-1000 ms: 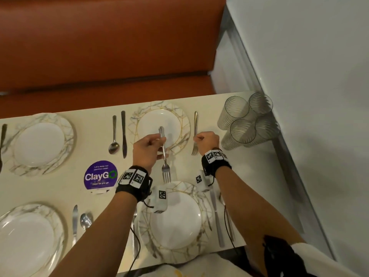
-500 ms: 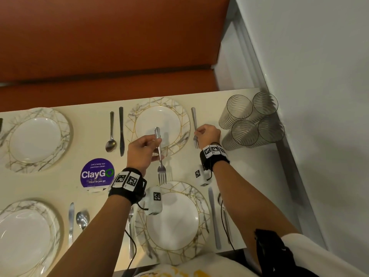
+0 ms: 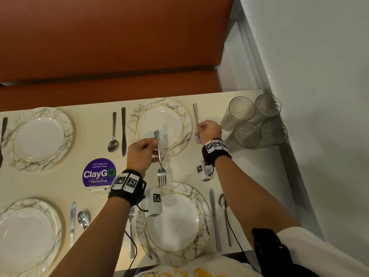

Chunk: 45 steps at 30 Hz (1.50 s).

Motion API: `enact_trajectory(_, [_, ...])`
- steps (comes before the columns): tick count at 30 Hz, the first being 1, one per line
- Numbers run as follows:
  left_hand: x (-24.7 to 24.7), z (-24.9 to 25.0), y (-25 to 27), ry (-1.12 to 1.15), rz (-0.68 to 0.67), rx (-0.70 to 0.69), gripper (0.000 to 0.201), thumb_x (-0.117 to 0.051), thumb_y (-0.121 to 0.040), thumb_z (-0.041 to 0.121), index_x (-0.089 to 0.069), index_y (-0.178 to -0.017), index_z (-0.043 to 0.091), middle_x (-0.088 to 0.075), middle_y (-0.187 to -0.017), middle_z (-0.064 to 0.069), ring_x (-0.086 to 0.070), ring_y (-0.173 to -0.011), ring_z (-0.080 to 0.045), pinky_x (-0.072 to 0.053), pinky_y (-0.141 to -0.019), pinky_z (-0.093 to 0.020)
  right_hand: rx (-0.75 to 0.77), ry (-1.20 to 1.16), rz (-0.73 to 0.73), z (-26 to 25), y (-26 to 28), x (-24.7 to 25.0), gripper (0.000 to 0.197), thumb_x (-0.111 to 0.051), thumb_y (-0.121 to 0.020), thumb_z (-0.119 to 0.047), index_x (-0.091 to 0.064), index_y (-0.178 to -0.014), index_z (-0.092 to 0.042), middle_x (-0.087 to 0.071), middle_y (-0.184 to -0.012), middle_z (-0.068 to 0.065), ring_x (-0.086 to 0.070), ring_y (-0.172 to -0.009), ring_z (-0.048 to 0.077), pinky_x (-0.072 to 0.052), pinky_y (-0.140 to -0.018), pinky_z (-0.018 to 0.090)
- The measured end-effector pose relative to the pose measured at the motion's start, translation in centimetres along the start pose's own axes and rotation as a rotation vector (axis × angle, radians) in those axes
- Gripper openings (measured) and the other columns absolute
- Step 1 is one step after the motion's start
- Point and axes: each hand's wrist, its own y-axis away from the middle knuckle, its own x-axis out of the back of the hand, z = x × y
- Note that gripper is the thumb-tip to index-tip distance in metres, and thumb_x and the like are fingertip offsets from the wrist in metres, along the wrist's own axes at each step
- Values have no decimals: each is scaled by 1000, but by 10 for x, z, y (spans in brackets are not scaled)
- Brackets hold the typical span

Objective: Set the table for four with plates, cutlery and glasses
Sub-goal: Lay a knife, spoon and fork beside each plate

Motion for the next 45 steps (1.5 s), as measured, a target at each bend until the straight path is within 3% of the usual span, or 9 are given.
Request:
enact_trajectory(4, [1,-1,-1,-19,22,-10,14,-60,-102,7,-74,-101,8,-72,-93,-17,-69,-78,-26,-65,-67,-38,57,88,61,-6,11,7,18,-60,-95,-2,-70,-111,-1,-69,-98,10,-58,-66,8,-42,-52,3])
enact_trajectory(8, [4,-1,1,15,10,3,14,-60,-101,4,-74,-105,7,-73,-96,-18,-69,-83,-29,-64,-74,-40,197,74,119,-11,38,-2,15,-61,-93,-6,-72,-102,-11,-71,-96,9,-67,-83,19,-57,-72,28])
enact_trajectory(12, [6,0,4,44,0,1,15,-62,-100,4,-73,-111,3,-75,-96,-13,-72,-84,-25,-62,-69,-29,336,-20,-61,-25,85,-22,15,-61,-97,-14,-70,-109,-13,-71,-97,1,-67,-83,11,-58,-76,22])
enact_trajectory(19, [39,1,2,53,70,-96,11,-64,-100,8,-73,-106,10,-73,-86,-7,-70,-79,-22,-62,-82,-39,346,-39,-394,-48,153,-66,22,-65,-95,-29,-69,-109,-13,-75,-91,2,-72,-79,15,-60,-77,34])
enact_trajectory(22, [61,-1,3,38,85,-152,11,-66,-99,11,-75,-105,13,-74,-86,-5,-68,-78,-21,-60,-81,-41,335,-66,-374,-59,173,-82,17,-69,-92,-23,-70,-105,-12,-76,-86,4,-73,-78,16,-61,-78,34])
enact_trajectory(25, [88,-6,8,49,85,-176,12,-65,-100,13,-75,-107,14,-71,-85,-7,-63,-73,-18,-58,-77,-41,332,-86,-336,-73,192,-98,16,-71,-91,-19,-71,-104,-10,-73,-81,1,-72,-74,13,-58,-71,21])
enact_trajectory(28, [122,-11,17,87,5,-132,17,-61,-104,22,-74,-106,12,-73,-94,-19,-70,-82,-26,-62,-80,-42,357,-99,-276,-87,214,-120,16,-76,-87,-18,-74,-100,-10,-73,-86,2,-68,-74,12,-58,-74,25])
enact_trajectory(36, [229,-44,53,50,-219,41,21,-62,-103,18,-70,-118,6,-77,-103,-17,-75,-85,-26,-63,-77,-40,351,-132,-111,-124,258,-196,12,-74,-87,-22,-74,-96,-14,-75,-88,-2,-69,-80,9,-55,-77,21])
enact_trajectory(45, [298,-62,46,-18,-76,-61,12,-71,-97,19,-73,-108,15,-79,-88,-7,-69,-68,-16,-53,-68,-35,278,-121,-190,-155,265,-261,23,-76,-84,-24,-73,-105,-14,-75,-94,0,-71,-86,10,-58,-83,26])
